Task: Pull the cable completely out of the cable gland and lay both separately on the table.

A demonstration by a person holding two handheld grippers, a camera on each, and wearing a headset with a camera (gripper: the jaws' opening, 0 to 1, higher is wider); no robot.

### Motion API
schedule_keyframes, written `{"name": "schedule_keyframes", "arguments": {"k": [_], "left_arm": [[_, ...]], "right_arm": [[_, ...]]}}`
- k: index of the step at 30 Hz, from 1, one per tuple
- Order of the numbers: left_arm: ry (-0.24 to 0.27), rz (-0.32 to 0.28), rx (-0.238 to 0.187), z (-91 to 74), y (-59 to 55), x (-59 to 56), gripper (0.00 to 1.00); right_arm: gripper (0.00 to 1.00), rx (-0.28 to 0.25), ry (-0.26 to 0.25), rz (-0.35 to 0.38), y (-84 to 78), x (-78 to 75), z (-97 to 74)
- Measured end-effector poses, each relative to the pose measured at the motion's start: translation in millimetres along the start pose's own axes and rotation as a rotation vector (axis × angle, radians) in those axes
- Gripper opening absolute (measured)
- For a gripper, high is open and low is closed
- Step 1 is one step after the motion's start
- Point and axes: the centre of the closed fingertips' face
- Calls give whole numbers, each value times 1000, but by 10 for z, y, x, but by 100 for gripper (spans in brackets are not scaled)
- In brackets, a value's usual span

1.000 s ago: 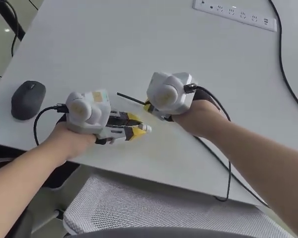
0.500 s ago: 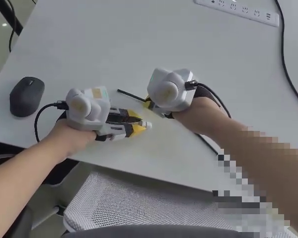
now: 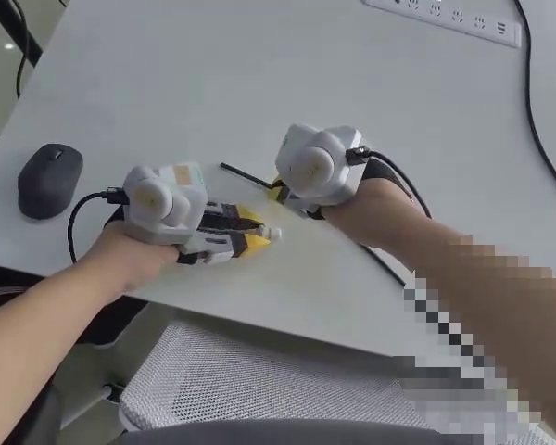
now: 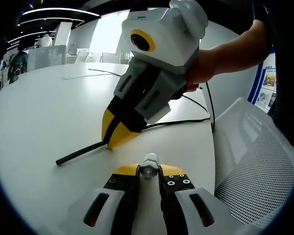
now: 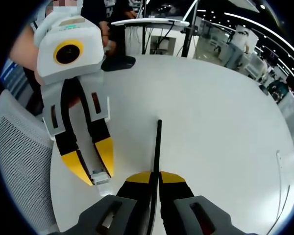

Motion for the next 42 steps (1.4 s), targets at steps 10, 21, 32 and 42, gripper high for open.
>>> {"name": "schedule_keyframes", "arguments": {"k": [10, 21, 32, 42], "left_arm": [[9, -9, 15, -3, -9, 18, 16], [21, -23, 24, -23, -11, 28, 18], [47, -47, 15, -50, 47, 16, 25], [94, -68, -4, -126, 151, -18, 37]], "right_arm": [[1, 7, -6, -5, 8, -8, -5], [4, -29, -27, 3, 65, -55, -52], [9, -110, -58, 38, 124, -33, -337], [17, -216, -88, 85, 148, 52, -771]]}}
Point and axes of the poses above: the centre of the closed fingertips' face, and the gripper's own axes: z roughly forward along the fingers, x roughly to its left, y roughly out of its top, and after that the axes turned 12 degrees about y, right-handed
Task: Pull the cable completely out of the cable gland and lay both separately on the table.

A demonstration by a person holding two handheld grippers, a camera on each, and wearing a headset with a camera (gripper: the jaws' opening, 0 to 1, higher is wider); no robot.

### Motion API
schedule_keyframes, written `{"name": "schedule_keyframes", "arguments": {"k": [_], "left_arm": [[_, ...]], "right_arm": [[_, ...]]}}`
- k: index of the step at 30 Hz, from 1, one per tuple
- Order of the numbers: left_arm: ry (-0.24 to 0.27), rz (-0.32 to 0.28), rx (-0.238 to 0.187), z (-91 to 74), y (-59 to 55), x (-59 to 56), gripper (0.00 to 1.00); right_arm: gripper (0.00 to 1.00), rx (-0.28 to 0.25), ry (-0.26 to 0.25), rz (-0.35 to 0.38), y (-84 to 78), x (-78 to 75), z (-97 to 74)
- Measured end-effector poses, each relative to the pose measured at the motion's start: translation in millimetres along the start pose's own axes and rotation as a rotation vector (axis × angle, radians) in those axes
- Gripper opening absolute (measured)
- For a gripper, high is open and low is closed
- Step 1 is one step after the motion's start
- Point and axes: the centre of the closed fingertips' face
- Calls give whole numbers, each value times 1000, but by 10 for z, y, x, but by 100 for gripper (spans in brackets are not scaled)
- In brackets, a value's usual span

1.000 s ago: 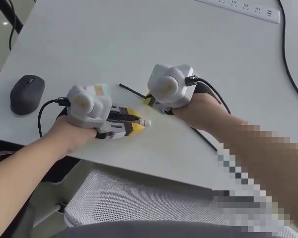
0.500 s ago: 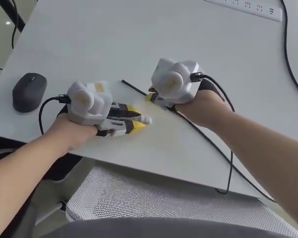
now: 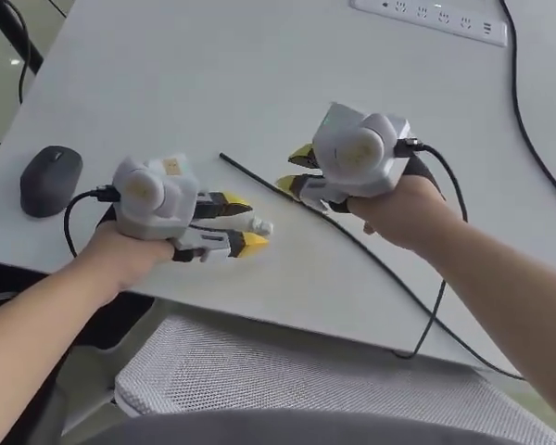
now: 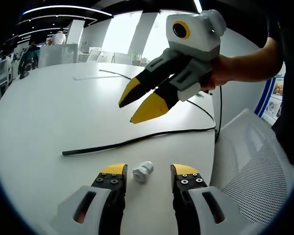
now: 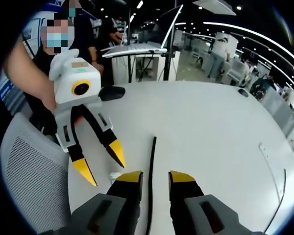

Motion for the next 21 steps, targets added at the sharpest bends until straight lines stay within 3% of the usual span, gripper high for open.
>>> {"name": "schedule_keyframes", "arguments": {"k": [10, 21], "left_arm": [[63, -26, -32, -191, 143, -43, 50], [97, -63, -83, -468, 351, -139, 58]], "right_arm": [[25, -138, -33, 93, 91, 128, -510], [31, -266, -91, 207, -65, 220, -1050]]}}
Point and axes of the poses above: the centre of the closed fingertips' face, and the gripper's own axes: z roughly forward along the fingers, x roughly to its left, y roughly out of its top, and after that the axes turned 12 degrees about y, right-handed
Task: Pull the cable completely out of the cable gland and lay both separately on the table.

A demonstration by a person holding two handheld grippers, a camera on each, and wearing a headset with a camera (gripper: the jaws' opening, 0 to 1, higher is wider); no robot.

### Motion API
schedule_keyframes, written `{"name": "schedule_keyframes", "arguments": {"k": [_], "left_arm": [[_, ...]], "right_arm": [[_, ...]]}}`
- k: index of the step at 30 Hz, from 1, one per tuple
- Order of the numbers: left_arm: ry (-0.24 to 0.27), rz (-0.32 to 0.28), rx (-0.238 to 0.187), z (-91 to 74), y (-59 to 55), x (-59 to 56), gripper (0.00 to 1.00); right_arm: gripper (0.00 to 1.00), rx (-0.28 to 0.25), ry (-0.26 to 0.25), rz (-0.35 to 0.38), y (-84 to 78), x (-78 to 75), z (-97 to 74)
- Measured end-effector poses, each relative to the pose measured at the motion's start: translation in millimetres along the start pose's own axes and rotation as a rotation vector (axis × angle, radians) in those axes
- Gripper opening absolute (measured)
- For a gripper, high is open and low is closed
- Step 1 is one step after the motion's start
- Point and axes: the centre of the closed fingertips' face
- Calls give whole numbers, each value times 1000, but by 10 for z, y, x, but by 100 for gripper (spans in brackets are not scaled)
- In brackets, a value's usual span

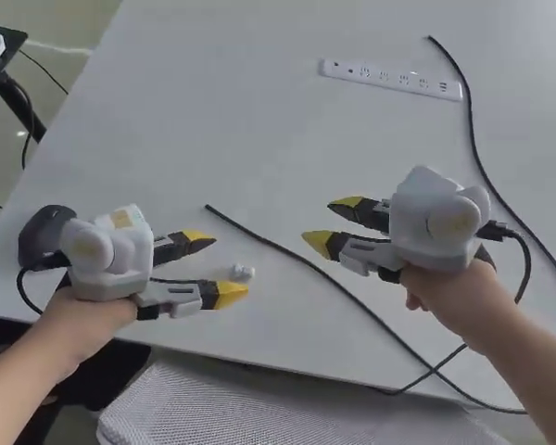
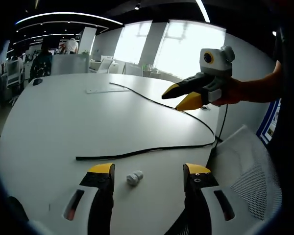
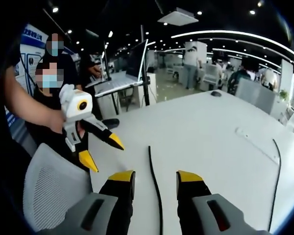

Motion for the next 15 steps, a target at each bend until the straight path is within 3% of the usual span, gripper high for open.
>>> {"name": "schedule_keyframes", "arguments": {"k": [9, 15], "left_arm": [[25, -36, -34, -234, 131, -59, 65], [42, -49, -24, -376, 118, -47, 70]], "right_arm": [[39, -44, -18, 49, -164, 161, -383], [48, -45, -7, 78, -364, 284, -601]]}}
Point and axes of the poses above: the centre of the closed fingertips' face, and the gripper's own axes: z roughly forward along the fingers, x roughly to its left, y roughly out of its top, and after that the axes turned 12 degrees about y, right-handed
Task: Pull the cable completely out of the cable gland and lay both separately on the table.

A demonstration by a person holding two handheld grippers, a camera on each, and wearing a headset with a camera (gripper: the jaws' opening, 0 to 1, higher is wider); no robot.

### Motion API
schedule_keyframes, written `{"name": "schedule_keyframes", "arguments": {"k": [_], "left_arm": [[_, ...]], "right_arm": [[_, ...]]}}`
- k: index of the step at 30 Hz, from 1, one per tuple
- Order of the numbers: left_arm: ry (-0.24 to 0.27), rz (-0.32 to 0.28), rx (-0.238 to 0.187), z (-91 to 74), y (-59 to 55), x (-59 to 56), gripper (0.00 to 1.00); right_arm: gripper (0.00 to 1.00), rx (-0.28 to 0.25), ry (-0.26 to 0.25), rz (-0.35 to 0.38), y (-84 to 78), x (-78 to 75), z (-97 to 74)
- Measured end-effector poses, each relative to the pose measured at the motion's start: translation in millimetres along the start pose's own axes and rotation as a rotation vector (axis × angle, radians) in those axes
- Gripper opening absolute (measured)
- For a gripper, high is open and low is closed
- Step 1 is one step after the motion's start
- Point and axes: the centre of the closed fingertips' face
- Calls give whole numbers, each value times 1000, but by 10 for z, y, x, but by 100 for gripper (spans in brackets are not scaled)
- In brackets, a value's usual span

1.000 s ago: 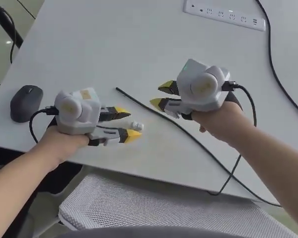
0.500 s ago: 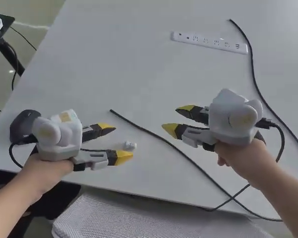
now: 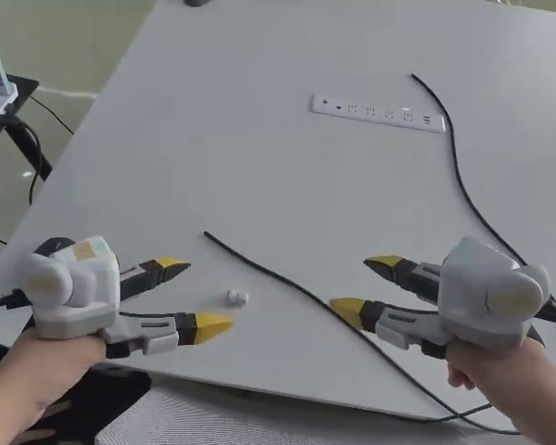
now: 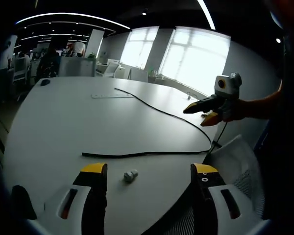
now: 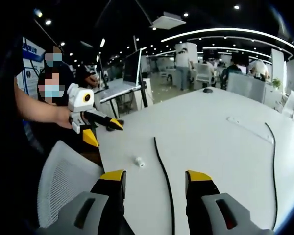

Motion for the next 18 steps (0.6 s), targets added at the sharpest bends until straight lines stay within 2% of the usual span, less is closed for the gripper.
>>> {"name": "schedule_keyframes", "arguments": {"k": [4, 7, 11, 15, 18], "left_arm": [[22, -10, 11, -84, -23, 41, 75], [41, -14, 37, -128, -83, 73, 78], [51, -7, 62, -166, -139, 95, 81], [62, 23, 119, -210, -249, 127, 84], [68, 24, 122, -230, -253, 130, 86]], "right_arm": [[50, 13, -11, 18, -145, 44, -168], [52, 24, -24, 39, -272, 59, -295], [56, 49, -33, 62, -436, 61, -405], [61, 85, -40, 89, -618, 51, -488], [62, 104, -42, 86, -698, 54, -532]]}}
Point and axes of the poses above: the centre of the closed fingertips' face, and the gripper's own axes: z roughly forward along the fingers, x roughly to its left, y roughly out of its top, and after that the axes turned 12 degrees about y, right-handed
